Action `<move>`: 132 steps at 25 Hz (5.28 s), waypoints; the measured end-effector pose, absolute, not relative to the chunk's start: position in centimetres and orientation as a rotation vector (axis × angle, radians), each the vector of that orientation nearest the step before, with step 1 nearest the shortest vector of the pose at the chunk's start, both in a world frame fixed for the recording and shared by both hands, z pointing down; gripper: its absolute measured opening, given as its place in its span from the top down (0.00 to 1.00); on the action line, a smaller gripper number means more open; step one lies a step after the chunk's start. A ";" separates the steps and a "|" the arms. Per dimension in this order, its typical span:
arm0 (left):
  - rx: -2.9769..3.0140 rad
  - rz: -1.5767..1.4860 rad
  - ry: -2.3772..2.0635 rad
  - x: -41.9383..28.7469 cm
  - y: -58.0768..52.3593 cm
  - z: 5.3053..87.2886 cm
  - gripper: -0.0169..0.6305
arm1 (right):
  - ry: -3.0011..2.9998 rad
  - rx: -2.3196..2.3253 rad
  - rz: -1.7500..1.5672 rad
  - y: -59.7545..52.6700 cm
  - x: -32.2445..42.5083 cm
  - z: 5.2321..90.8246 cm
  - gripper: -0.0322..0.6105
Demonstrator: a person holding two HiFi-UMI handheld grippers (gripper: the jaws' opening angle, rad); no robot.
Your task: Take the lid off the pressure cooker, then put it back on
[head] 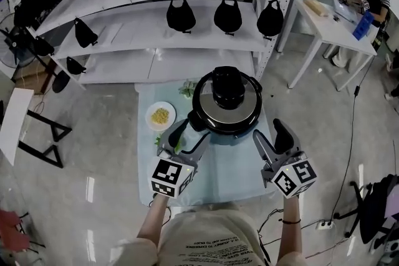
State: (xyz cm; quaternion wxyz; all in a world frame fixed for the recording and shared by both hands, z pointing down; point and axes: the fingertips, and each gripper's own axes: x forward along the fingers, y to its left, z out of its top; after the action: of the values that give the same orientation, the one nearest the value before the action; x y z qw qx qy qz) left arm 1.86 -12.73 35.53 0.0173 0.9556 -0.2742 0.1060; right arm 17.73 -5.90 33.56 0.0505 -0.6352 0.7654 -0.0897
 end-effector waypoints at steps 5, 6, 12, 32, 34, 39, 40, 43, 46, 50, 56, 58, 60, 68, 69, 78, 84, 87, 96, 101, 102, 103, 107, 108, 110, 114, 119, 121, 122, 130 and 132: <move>2.952 0.349 -0.902 3.4 -14.5 35.7 0.56 | 2.439 -1.854 -0.283 -8.7 18.7 34.0 0.50; 2.948 0.354 -0.907 3.7 -14.8 35.7 0.56 | 2.462 -1.834 -0.286 -9.2 18.8 34.1 0.50; 2.959 0.407 -0.925 5.4 -16.9 35.8 0.56 | 2.583 -1.684 -0.297 -12.1 19.1 34.2 0.49; 3.093 0.819 -0.365 10.5 -21.0 37.5 0.56 | 3.080 -1.294 -0.195 -19.5 15.7 36.1 0.45; 3.110 0.854 -0.290 11.1 -20.9 37.5 0.56 | 3.126 -1.250 -0.189 -19.9 15.3 36.1 0.45; 3.139 0.966 -0.118 12.4 -20.6 38.4 0.56 | 3.279 -1.155 -0.154 -20.3 14.3 37.1 0.45; 3.140 0.976 -0.099 12.5 -20.7 38.5 0.56 | 3.307 -1.139 -0.152 -20.3 14.2 37.3 0.45; 3.138 1.009 -0.030 13.0 -20.9 38.8 0.56 | 3.362 -1.104 -0.158 -20.7 14.2 37.6 0.45; 3.138 1.044 0.042 13.4 -21.0 39.1 0.56 | 3.405 -1.059 -0.164 -21.1 13.9 37.7 0.45; 3.143 1.095 0.112 14.1 -21.1 39.5 0.56 | 3.454 -1.010 -0.180 -21.5 14.0 38.2 0.45; 3.130 1.141 0.225 14.4 -21.0 39.9 0.56 | 3.514 -0.889 -0.241 -21.7 13.9 38.7 0.45; 3.127 1.141 0.251 14.5 -21.1 39.9 0.56 | 3.528 -0.835 -0.261 -21.7 13.7 38.8 0.45; 3.128 1.133 0.271 14.5 -21.1 40.0 0.56 | 3.540 -0.783 -0.282 -21.7 13.5 39.0 0.45; 3.127 1.045 0.322 14.5 -21.0 40.0 0.56 | 3.536 -0.636 -0.329 -21.5 13.3 39.0 0.52; 3.126 1.038 0.327 14.5 -21.0 40.0 0.56 | 3.536 -0.634 -0.329 -21.6 13.2 39.0 0.52; 3.132 0.997 0.324 14.6 -20.9 40.0 0.56 | 3.535 -0.641 -0.325 -21.5 13.2 39.0 0.52; 3.136 1.046 0.328 14.6 -20.9 40.0 0.56 | 3.549 -0.660 -0.350 -21.5 13.2 39.2 0.52; 3.128 1.067 0.335 14.5 -21.0 39.9 0.56 | 3.557 -0.652 -0.355 -21.6 13.1 39.0 0.52; 3.118 1.055 0.339 14.5 -21.1 38.9 0.56 | 3.554 -0.631 -0.373 -21.7 13.1 38.0 0.52; 3.138 1.057 0.328 14.4 -21.1 38.2 0.56 | 3.560 -0.637 -0.338 -21.7 13.0 37.2 0.52; 3.142 1.058 0.327 14.4 -21.1 38.0 0.56 | 3.561 -0.639 -0.331 -21.7 13.0 37.0 0.52; 3.145 1.059 0.325 14.4 -21.1 37.9 0.56 | 3.561 -0.641 -0.324 -21.6 13.0 36.9 0.52; 3.165 1.063 0.313 14.4 -20.7 37.1 0.56 | 3.568 -0.645 -0.291 -21.2 12.9 36.1 0.52; 3.171 1.066 0.308 14.4 -20.5 36.9 0.56 | 3.571 -0.642 -0.285 -21.0 12.9 35.9 0.52; 3.183 1.072 0.297 14.2 -20.1 36.4 0.55 | 3.577 -0.636 -0.270 -20.6 12.8 35.5 0.52; 3.198 1.081 0.279 13.8 -19.2 35.5 0.55 | 3.580 -0.628 -0.238 -19.7 12.3 34.5 0.52; 3.207 1.091 0.267 13.0 -17.7 34.7 0.55 | 3.577 -0.610 -0.215 -18.1 11.5 33.7 0.52; 3.212 1.097 0.263 12.6 -17.0 34.4 0.55 | 3.577 -0.605 -0.203 -17.4 11.1 33.4 0.52; 3.215 1.103 0.258 12.4 -16.6 34.4 0.55 | 3.579 -0.603 -0.195 -17.1 10.9 33.4 0.52; 3.236 1.131 0.241 10.8 -13.9 33.6 0.55 | 3.588 -0.604 -0.150 -14.3 9.3 32.6 0.52; 3.242 1.133 0.241 10.5 -13.2 33.4 0.55 | 3.588 -0.601 -0.144 -13.7 8.9 32.4 0.52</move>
State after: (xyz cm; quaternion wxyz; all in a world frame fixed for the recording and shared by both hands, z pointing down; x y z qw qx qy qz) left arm 10.48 -13.22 33.36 -0.1497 0.9311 0.0692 0.3254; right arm 8.94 -13.69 32.42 -0.2471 -0.1601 0.9549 -0.0384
